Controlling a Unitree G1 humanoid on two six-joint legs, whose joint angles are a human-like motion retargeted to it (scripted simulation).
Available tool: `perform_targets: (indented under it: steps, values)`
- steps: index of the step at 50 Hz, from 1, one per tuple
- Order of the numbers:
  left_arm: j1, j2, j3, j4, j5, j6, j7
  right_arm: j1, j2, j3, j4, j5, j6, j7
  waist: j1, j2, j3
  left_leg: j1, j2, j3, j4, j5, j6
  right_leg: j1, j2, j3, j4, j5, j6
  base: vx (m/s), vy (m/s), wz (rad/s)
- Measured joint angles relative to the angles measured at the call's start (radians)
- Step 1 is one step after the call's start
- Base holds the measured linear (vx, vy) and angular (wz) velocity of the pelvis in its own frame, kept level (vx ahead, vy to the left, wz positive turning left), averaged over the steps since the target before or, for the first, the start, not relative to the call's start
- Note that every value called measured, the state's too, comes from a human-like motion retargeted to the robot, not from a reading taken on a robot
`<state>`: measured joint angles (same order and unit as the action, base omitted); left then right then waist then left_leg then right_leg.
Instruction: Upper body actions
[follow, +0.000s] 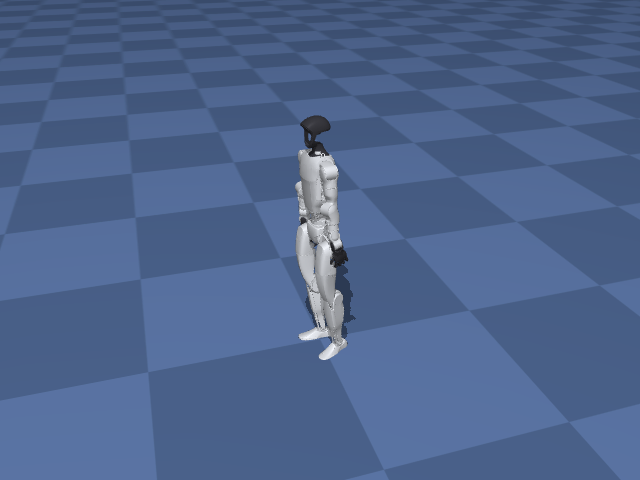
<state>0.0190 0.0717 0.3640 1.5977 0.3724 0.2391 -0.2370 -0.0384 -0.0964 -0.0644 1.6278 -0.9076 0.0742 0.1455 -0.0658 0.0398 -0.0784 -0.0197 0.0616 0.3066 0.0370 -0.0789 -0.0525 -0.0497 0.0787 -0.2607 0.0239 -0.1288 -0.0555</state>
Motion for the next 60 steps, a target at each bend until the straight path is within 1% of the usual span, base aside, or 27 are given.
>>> perform_targets:
  steps: [5,7,8,10,14,17,20,24,28,32,34,37,40,45,50,52,53,54,55,56,57,58,60]
  values:
    - [0.009,-0.012,-0.003,-0.015,0.0,-0.011,0.009,-0.009,-0.017,-0.014,0.003,-0.003,0.002,0.0,-0.047,0.007,0.005,0.005,0.004,-0.032,0.039,-0.017,-0.005,0.003,0.007,-0.026,0.004,-0.011,-0.01,-0.06,-0.16,0.35]
    - [0.007,-0.018,0.003,-0.022,-0.01,-0.013,0.015,-0.015,-0.027,-0.025,0.003,-0.004,0.003,0.0,-0.056,-0.003,0.005,-0.022,0.001,-0.03,0.104,-0.036,0.032,0.001,-0.008,-0.018,0.005,-0.012,-0.013,-0.07,-0.11,0.08]
    - [0.006,-0.022,0.004,-0.025,-0.015,-0.014,0.018,-0.016,-0.031,-0.032,0.002,-0.004,0.003,-0.002,-0.062,-0.015,0.003,-0.045,-0.006,-0.037,0.152,-0.055,0.069,0.001,-0.026,-0.015,0.006,-0.012,-0.012,-0.07,-0.06,0.14]
    - [-0.002,-0.027,0.006,-0.033,-0.031,-0.016,0.026,-0.019,-0.042,-0.046,0.001,0.0,0.003,-0.006,-0.067,-0.03,0.004,-0.107,-0.017,-0.07,0.262,-0.098,0.1,0.0,-0.052,-0.012,0.005,-0.01,-0.013,-0.07,-0.04,0.0]
    - [-0.013,-0.029,0.013,-0.073,-0.054,-0.025,0.039,-0.018,-0.062,-0.06,0.009,0.022,0.008,-0.018,-0.012,-0.036,0.032,-0.215,-0.047,-0.156,0.31,-0.1,0.05,0.012,-0.055,0.032,0.007,-0.001,-0.022,-0.07,-0.03,-0.53]
    - [-0.021,-0.028,0.018,-0.111,-0.073,-0.04,0.049,-0.017,-0.074,-0.066,0.023,0.039,0.014,-0.028,0.022,-0.035,0.062,-0.304,-0.053,-0.177,0.263,-0.105,0.04,0.028,-0.05,0.044,0.008,0.003,-0.029,-0.07,-0.03,-0.34]
    - [-0.027,-0.027,0.039,-0.147,-0.107,-0.056,0.063,-0.015,-0.077,-0.06,0.035,0.052,0.026,-0.037,0.064,-0.036,0.109,-0.406,-0.052,-0.167,0.182,-0.107,0.028,0.058,-0.045,0.05,0.003,0.013,-0.042,-0.06,-0.04,-0.4]
    - [-0.037,-0.028,0.09,-0.157,-0.172,-0.067,0.097,-0.015,-0.065,-0.045,0.032,0.053,0.028,-0.037,0.126,-0.064,0.17,-0.549,-0.03,-0.116,0.147,-0.113,0.03,0.087,-0.065,0.064,-0.001,0.026,-0.058,-0.08,-0.05,-0.46]
    - [-0.034,-0.019,0.144,-0.121,-0.24,-0.064,0.111,-0.007,-0.045,-0.025,0.015,0.036,0.023,-0.033,0.177,-0.095,0.202,-0.674,0.007,-0.061,0.143,-0.12,0.034,0.096,-0.09,0.08,0.002,0.031,-0.067,-0.01,-0.04,-0.41]
    - [-0.012,0.005,0.168,-0.078,-0.243,-0.04,0.089,-0.012,-0.025,0.004,-0.001,0.025,0.016,-0.02,0.214,-0.122,0.251,-0.705,0.031,-0.042,0.135,-0.117,0.037,0.123,-0.106,0.1,0.014,0.027,-0.071,0.03,-0.05,-0.42]
    - [0.009,0.016,0.165,-0.056,-0.23,-0.029,0.087,-0.011,-0.017,0.01,-0.01,0.016,0.012,-0.016,0.221,-0.129,0.257,-0.696,0.033,-0.046,0.13,-0.114,0.038,0.13,-0.113,0.105,0.023,0.021,-0.07,0.06,-0.01,-0.21]
    - [0.035,0.024,0.166,-0.027,-0.199,-0.014,0.086,-0.014,-0.011,0.011,-0.024,0.006,0.005,-0.005,0.218,-0.126,0.249,-0.662,0.029,-0.073,0.128,-0.106,0.036,0.132,-0.112,0.103,0.029,0.014,-0.067,0.06,0.02,-0.05]
    - [0.07,0.011,0.186,-0.026,-0.176,-0.008,0.099,-0.013,-0.011,0.003,-0.035,0.004,-0.008,0.0,0.203,-0.117,0.221,-0.6,0.023,-0.089,0.145,-0.098,0.033,0.125,-0.109,0.089,0.034,0.007,-0.056,0.08,0.05,0.1]
    - [0.102,-0.015,0.225,-0.019,-0.194,-0.019,0.11,-0.013,-0.024,-0.03,-0.038,0.019,-0.014,-0.002,0.151,-0.096,0.152,-0.475,0.029,-0.066,0.266,-0.079,0.03,0.089,-0.107,0.059,0.046,-0.012,-0.028,0.06,0.08,0.38]
    - [0.102,-0.011,0.216,-0.011,-0.182,-0.012,0.104,-0.009,-0.046,-0.069,-0.017,0.036,-0.005,0.0,0.091,-0.08,0.075,-0.348,0.041,-0.06,0.436,-0.052,0.054,0.052,-0.115,0.026,0.04,-0.02,-0.005,0.09,0.11,0.6]
    - [0.097,-0.007,0.208,-0.019,-0.178,-0.012,0.107,-0.009,-0.052,-0.077,-0.007,0.042,0.001,-0.007,0.057,-0.071,0.057,-0.276,0.031,-0.083,0.442,-0.011,0.068,0.049,-0.111,0.016,0.035,-0.024,0.002,0.09,0.1,0.61]
    - [0.095,-0.005,0.204,-0.025,-0.176,-0.013,0.107,-0.009,-0.055,-0.079,-0.003,0.045,0.003,-0.01,0.048,-0.066,0.05,-0.232,0.02,-0.097,0.421,0.024,0.074,0.049,-0.108,0.015,0.034,-0.025,0.005,0.09,0.12,0.34]
    - [0.095,-0.004,0.201,-0.032,-0.175,-0.016,0.109,-0.003,-0.054,-0.08,-0.003,0.047,0.004,-0.014,0.04,-0.058,0.038,-0.183,0.009,-0.104,0.373,0.059,0.053,0.046,-0.099,0.014,0.031,-0.026,0.006,0.08,0.14,0.18]
    - [0.097,-0.004,0.197,-0.04,-0.173,-0.019,0.111,0.005,-0.052,-0.08,-0.003,0.048,0.005,-0.018,0.033,-0.048,0.024,-0.131,-0.003,-0.108,0.311,0.093,0.02,0.041,-0.086,0.012,0.027,-0.026,0.008,0.08,0.18,0.16]
    - [0.088,-0.001,0.196,-0.045,-0.17,-0.017,0.108,0.001,-0.057,-0.086,-0.001,0.045,0.005,-0.015,0.025,-0.026,0.017,-0.088,0.005,-0.085,0.253,0.05,-0.014,0.037,-0.066,0.011,0.03,-0.031,0.009,0.09,0.21,0.12]
    - [0.079,0.001,0.195,-0.049,-0.166,-0.015,0.105,0.0,-0.062,-0.091,0.002,0.042,0.005,-0.013,0.019,-0.006,0.009,-0.053,0.012,-0.052,0.191,0.017,-0.036,0.033,-0.047,0.012,0.033,-0.035,0.01,0.11,0.23,0.03]
    - [0.073,0.001,0.194,-0.053,-0.164,-0.016,0.104,0.001,-0.065,-0.095,0.004,0.038,0.005,-0.013,0.017,0.01,-0.002,-0.033,0.019,0.001,0.123,0.004,-0.032,0.028,-0.03,0.02,0.033,-0.036,0.011,0.11,0.2,0.09]
    - [0.055,0.0,0.189,-0.062,-0.161,-0.017,0.1,0.002,-0.069,-0.104,0.005,0.036,0.006,-0.017,-0.009,0.031,-0.026,-0.015,-0.002,0.033,0.025,-0.003,-0.008,0.016,-0.02,0.005,0.027,-0.038,0.019,0.07,0.17,0.43]
